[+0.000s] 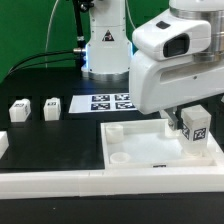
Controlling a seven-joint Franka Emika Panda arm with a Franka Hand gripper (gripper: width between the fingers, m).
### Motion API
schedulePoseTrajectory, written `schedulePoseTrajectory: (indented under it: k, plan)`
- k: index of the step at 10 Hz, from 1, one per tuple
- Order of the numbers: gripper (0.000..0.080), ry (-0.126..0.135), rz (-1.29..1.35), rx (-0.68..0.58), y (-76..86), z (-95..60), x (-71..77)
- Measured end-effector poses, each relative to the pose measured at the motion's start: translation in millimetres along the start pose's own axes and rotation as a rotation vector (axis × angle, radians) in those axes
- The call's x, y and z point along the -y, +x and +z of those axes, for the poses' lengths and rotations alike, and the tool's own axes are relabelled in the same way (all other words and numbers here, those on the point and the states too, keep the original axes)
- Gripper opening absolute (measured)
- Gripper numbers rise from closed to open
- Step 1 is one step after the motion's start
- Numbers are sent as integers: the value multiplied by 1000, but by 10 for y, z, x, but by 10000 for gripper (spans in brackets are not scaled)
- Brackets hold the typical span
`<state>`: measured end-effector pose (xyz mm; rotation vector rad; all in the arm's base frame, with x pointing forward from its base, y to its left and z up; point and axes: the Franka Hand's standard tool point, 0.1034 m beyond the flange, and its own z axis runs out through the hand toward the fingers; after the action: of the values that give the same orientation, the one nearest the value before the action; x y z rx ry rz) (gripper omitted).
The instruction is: Assemble one leg
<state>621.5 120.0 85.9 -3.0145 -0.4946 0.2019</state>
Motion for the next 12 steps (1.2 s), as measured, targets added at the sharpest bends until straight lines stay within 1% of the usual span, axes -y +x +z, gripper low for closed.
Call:
schedulePoseTrajectory:
  k: [3,4,5,6,7,8,11,12]
  plan:
    - [648,0,0,1,-2,7,0]
    - [510,0,0,1,-2,8,0]
    - [510,0,0,1,-2,9,-1]
    - [334,-1,0,1,-2,9,-5]
    - [334,-1,2,1,-4,11,-15]
    - [296,-1,2,1,-5,11,-16]
    - [296,0,72,1,-6,12,-22]
    - [296,1,142,1,-6,12,-24]
